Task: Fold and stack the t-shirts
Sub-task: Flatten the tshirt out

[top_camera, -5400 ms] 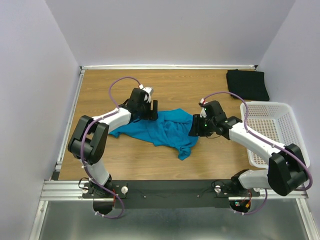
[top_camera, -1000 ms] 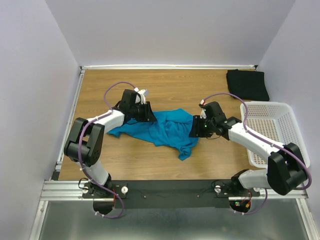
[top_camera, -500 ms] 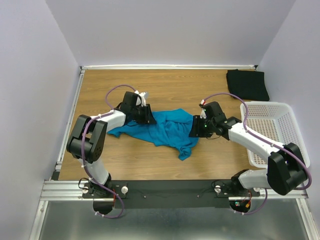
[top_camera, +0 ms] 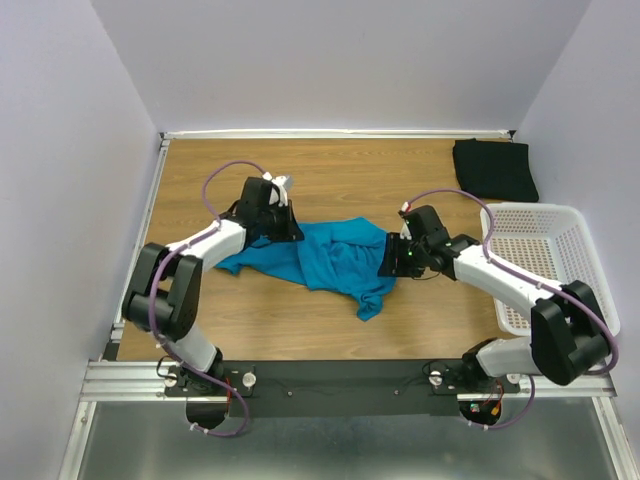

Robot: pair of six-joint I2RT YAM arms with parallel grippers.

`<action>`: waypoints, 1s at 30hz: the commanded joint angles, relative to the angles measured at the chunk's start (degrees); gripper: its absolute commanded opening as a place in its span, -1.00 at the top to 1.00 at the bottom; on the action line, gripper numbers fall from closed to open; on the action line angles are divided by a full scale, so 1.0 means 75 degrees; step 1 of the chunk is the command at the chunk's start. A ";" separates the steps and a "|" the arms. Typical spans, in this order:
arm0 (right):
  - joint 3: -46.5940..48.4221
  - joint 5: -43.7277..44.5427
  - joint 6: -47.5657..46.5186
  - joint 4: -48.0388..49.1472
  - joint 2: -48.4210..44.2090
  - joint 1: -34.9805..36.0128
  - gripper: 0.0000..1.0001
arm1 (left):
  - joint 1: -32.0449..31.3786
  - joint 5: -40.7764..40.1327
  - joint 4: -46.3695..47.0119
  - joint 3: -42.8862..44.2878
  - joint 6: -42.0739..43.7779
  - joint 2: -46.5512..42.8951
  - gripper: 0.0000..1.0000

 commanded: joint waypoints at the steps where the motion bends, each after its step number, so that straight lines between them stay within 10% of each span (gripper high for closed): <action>1: -0.0123 0.0306 0.0255 0.0193 0.0354 -0.0010 -0.14 | -0.0030 -0.0867 -0.0667 0.0399 0.0169 -0.1301 0.98; 21: -0.0380 0.1724 0.1463 0.0849 0.1116 0.0001 -0.19 | 0.0005 -0.2860 -0.3048 0.1021 -0.0171 -0.4996 1.00; 23: -0.0369 0.1502 0.1475 0.1071 0.1222 0.0001 -0.08 | 0.0005 -0.3351 -0.3142 0.1150 -0.0206 -0.5149 1.00; 28: 0.0122 0.2480 0.0891 0.0898 0.1047 -0.0010 0.98 | 0.0356 -0.4325 -0.3260 0.1582 -0.0534 -0.5196 1.00; 30: 0.0670 0.3393 0.0330 0.0419 0.0825 -0.0069 0.99 | 0.0636 -0.4922 -0.3364 0.1817 -0.0581 -0.5207 1.00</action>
